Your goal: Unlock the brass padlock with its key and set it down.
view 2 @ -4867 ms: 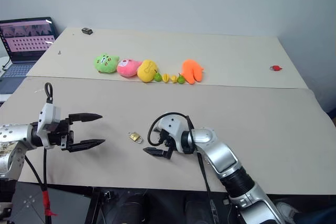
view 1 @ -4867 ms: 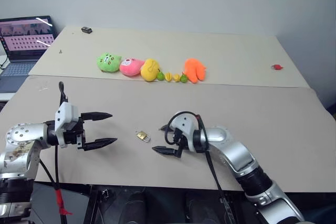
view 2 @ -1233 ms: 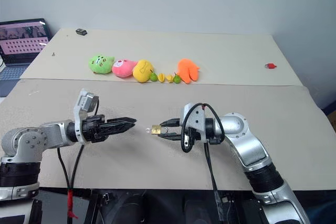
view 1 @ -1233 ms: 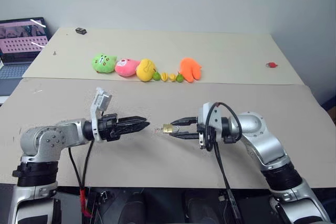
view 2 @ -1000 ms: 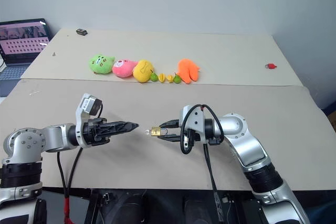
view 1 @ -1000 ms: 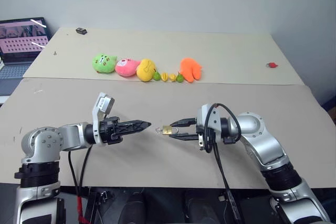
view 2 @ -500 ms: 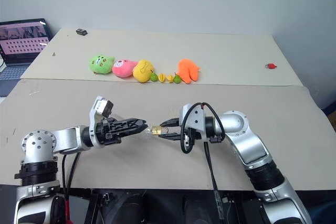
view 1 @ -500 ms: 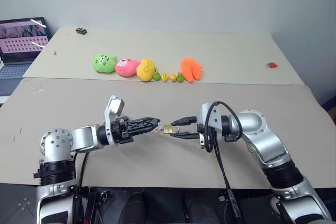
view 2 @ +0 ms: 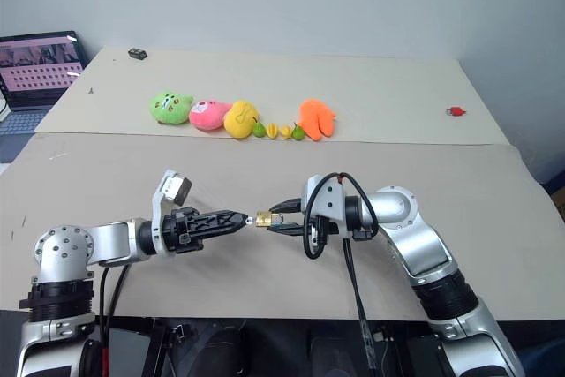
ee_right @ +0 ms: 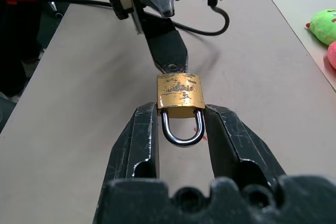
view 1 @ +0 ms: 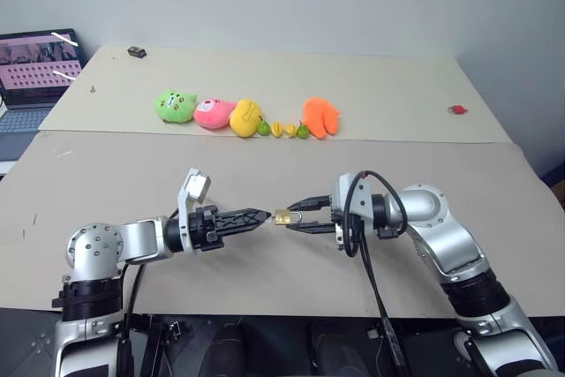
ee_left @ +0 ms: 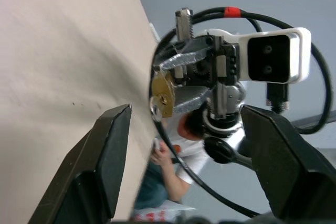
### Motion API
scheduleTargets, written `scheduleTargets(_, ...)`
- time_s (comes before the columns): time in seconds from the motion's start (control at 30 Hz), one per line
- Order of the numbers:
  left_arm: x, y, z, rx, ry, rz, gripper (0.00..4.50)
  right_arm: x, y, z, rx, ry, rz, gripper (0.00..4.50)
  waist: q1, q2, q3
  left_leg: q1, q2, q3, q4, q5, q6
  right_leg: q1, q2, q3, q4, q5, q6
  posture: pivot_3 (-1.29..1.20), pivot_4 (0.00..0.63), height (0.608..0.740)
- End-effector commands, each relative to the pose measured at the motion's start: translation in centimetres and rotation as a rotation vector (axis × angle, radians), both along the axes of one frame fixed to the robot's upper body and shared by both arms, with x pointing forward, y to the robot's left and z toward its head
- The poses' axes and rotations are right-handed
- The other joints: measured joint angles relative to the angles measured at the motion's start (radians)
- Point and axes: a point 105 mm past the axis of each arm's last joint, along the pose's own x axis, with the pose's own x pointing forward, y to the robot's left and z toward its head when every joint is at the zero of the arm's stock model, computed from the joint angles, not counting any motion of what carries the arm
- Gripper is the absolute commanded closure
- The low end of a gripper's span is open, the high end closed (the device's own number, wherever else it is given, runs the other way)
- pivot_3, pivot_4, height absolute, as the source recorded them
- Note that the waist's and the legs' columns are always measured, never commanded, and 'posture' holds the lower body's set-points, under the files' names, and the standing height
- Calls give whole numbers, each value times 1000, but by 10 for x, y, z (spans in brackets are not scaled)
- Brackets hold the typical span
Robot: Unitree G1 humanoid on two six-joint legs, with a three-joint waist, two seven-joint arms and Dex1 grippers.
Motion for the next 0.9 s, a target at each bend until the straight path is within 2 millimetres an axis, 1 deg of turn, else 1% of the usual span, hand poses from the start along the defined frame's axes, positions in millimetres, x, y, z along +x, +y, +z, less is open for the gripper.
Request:
scheduleTargets(0.03, 14, 7, 12, 112, -333, 79, 1023, -1, 1, 11, 14, -52, 17, 3601, 2, 0, 0, 0, 0, 0, 0, 0, 0, 0, 0, 0, 0, 0, 0, 0, 150, 722)
scheduleTargets(0.07, 16, 9, 12, 164, -438, 83, 1023, -1, 0, 10, 14, -48, 19, 3601, 3, 0, 0, 0, 0, 0, 0, 0, 0, 0, 0, 0, 0, 0, 0, 0, 150, 722)
scheduleTargets(0.13, 10, 11, 9, 306, -735, 4, 1023, -2, 0, 9, 13, -44, 19, 3601, 2, 0, 0, 0, 0, 1, -1, 0, 0, 0, 0, 0, -1, 0, -1, 0, 150, 722)
scheduleTargets(0.2, 10, 15, 8, 360, -892, -33, 1023, -2, 0, 9, 13, -42, 21, 3601, 4, 0, 0, 0, 0, 2, -2, 0, 0, 0, 0, 0, -2, 0, -2, 0, 150, 722)
scheduleTargets(0.23, 14, 18, 10, 383, -955, -17, 1023, -2, 0, 9, 13, -40, 22, 3601, 8, 0, 0, 0, 0, 2, -3, 0, -1, -1, -1, 0, -2, 0, -2, 0, 150, 722)
scheduleTargets(0.3, 15, 22, 16, 429, -1120, -42, 1023, -2, 0, 9, 14, -39, 22, 3601, 16, 0, 0, -1, 0, 2, -2, 0, 0, -1, -1, 0, -2, 0, -2, 0, 150, 722)
scheduleTargets(0.37, 11, 23, 17, 490, -1318, -122, 1023, -2, 0, 9, 14, -36, 22, 3601, 23, 0, 0, -1, 0, 2, -1, 0, 0, -1, -1, 0, -2, 0, -2, 0, 150, 722)
scheduleTargets(0.47, 10, 24, 15, 558, -1535, -195, 1023, -2, 0, 8, 13, -36, 20, 3601, 30, 0, 0, -1, 0, 3, -1, 0, 0, -1, -1, 0, -3, 0, -1, 0, 150, 722)
scheduleTargets(0.57, 17, 23, 13, 608, -1685, -231, 1023, -1, 1, 9, 18, -34, 19, 3601, 32, 0, 0, -1, 0, 3, -1, 0, 0, 0, -1, 0, -3, 1, -1, 0, 150, 722)
scheduleTargets(0.63, 15, 20, 12, 608, -1791, -275, 1023, -1, 1, 8, 17, -36, 18, 3601, 31, 0, 0, -2, 0, 2, 0, 0, 0, 0, -1, 0, -3, 1, 0, 0, 150, 722)
scheduleTargets(0.73, 14, 15, 12, 597, -1890, -300, 1023, 0, 1, 8, 17, -38, 16, 3601, 30, 0, 0, -2, 0, 2, 0, 0, 0, 0, -1, 0, -3, 1, 0, 0, 150, 722)
scheduleTargets(0.8, 15, 14, 9, 594, -1910, -308, 1023, 0, 1, 9, 17, -39, 14, 3601, 30, 0, 0, -2, 0, 2, 0, 0, 0, -1, -1, 0, -2, 1, 0, 0, 150, 722)
scheduleTargets(0.9, 22, 11, 14, 571, -1866, -233, 1023, -1, 1, 9, 18, -40, 14, 3601, 27, 0, 0, -2, 0, 2, 0, 0, 0, 0, -1, 0, -2, 1, 1, 0, 150, 722)
